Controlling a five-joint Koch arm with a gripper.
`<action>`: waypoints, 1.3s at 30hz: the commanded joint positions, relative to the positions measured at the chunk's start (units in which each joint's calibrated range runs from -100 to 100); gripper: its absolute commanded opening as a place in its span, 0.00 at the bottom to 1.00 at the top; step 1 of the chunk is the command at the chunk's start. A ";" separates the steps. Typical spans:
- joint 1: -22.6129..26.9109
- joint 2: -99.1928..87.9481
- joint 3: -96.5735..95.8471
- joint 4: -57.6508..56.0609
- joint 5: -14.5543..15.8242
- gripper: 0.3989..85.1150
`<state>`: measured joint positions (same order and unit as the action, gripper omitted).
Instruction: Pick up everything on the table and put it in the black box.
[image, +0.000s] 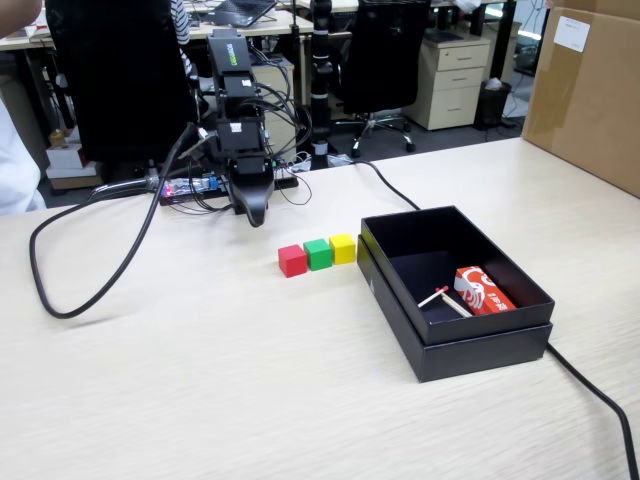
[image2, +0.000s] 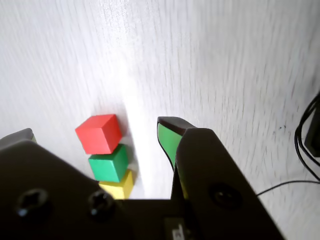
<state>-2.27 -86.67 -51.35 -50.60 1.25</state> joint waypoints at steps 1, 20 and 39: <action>0.24 7.21 10.28 -7.59 1.22 0.55; 4.84 48.40 29.22 -12.86 3.03 0.53; 5.42 64.12 35.39 -12.16 4.05 0.53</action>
<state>3.15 -22.85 -20.22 -62.68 4.76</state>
